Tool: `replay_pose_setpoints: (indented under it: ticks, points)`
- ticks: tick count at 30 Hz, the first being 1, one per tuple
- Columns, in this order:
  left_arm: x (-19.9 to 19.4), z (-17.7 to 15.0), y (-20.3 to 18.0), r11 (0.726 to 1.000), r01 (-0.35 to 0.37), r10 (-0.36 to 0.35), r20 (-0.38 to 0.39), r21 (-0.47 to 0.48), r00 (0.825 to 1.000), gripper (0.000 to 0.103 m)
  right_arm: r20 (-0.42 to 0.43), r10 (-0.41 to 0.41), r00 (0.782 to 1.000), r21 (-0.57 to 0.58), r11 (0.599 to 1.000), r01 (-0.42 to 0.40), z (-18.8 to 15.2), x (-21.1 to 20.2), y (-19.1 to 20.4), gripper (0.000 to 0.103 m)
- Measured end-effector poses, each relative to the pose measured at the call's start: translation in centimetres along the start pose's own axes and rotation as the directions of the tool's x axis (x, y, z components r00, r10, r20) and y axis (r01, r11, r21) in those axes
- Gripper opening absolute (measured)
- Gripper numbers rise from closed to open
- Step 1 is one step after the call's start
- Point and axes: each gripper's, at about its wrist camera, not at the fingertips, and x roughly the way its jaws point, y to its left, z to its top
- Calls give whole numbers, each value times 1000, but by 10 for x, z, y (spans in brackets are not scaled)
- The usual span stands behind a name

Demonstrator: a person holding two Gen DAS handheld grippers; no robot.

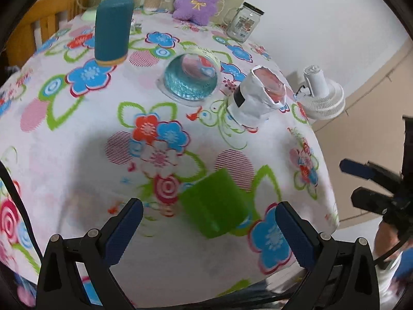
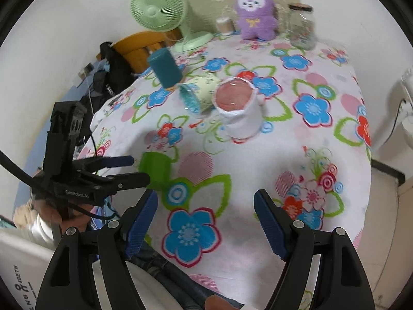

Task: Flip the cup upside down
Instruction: 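Move the left tool to the green cup and grasp its side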

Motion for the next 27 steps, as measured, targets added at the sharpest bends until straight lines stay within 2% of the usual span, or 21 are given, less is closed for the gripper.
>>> replay_pose_setpoints:
  ticks: [3,7,11,16,19,23,27]
  points:
    - [6,0,-6,998,-24,24,6,-60,1000,103,-2,11,1000,23,1000,-11,-4,2,-10,79]
    - [19,1,-2,987,-46,42,-31,-152,999,103,1,19,1000,39,999,-19,-8,4,-21,79]
    - [28,2,-1,979,-85,75,-58,-185,995,103,10,25,1000,56,998,-25,-9,4,-29,79]
    - [34,1,-2,974,-104,90,-77,-199,993,103,12,45,999,88,995,-46,-10,10,-38,79]
    - [36,0,-4,971,-140,129,-71,-195,989,103,11,62,998,104,993,-63,-11,13,-41,79]
    - [37,0,-5,968,-150,140,-63,-200,988,103,19,73,997,99,992,-74,-11,14,-40,79]
    - [36,-2,-6,965,-172,165,-50,-198,985,93,24,77,997,94,992,-79,-11,15,-39,79]
